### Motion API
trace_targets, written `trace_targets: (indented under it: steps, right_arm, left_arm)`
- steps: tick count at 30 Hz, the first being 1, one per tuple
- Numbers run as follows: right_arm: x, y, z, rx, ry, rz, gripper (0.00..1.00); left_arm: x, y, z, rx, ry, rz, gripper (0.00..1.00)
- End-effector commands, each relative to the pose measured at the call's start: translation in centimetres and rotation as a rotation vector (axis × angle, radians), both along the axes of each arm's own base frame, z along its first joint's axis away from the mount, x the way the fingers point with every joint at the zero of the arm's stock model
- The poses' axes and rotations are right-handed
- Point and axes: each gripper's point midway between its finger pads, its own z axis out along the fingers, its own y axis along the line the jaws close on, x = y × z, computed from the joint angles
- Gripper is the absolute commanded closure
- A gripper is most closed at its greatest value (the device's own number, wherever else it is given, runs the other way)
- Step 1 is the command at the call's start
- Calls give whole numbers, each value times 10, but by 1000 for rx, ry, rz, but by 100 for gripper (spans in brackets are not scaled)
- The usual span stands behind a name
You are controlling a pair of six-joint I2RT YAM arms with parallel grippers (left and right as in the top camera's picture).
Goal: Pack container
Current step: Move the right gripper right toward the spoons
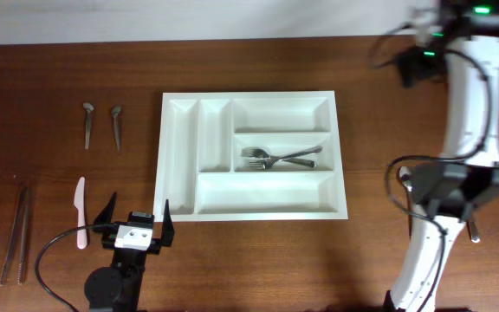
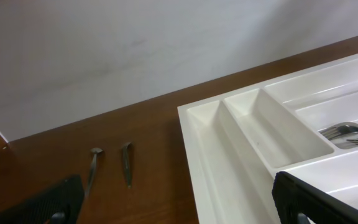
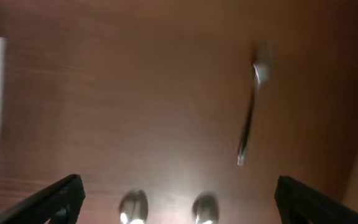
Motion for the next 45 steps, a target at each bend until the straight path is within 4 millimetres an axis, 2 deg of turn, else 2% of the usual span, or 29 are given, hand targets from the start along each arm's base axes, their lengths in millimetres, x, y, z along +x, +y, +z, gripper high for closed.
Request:
trace_targets:
  steps: [1,7,9,13,19,22,28,32,39,45]
  right_arm:
    - [2,-9,6,133,-71,-148,2]
    - [21,-72,12,122,-224,-250,1]
    - [21,-89,4,123,-231,-267,1]
    - [17,-110,-22,117,-184,-274,1]
    - [21,-116,-73,158,-102,-277,2]
    - [14,-114,-104,178,-16,-284,1]
    - [-3,-119,-141,193,94,-314,1]
    - [-8,-128,-146,198,103,-327,1]
    - [3,-145,-147,172,40,-304,1]
    - [1,-150,-168,200,62,-315,1]
  left_arm:
    - [0,2,-2,9,3,9,1]
    - [0,2,-2,8,3,9,1]
    - [0,2,-2,9,3,9,1]
    - [0,2,-2,9,3,9,1]
    - [0,2,-2,8,3,9,1]
    - [0,2,-2,9,3,9,1]
    - [0,2,-2,8,3,9,1]
    - [0,2,-2,9,3,9,1]
    - [0,2,-2,9,3,9,1]
    - [0,2,-2,8,3,9,1]
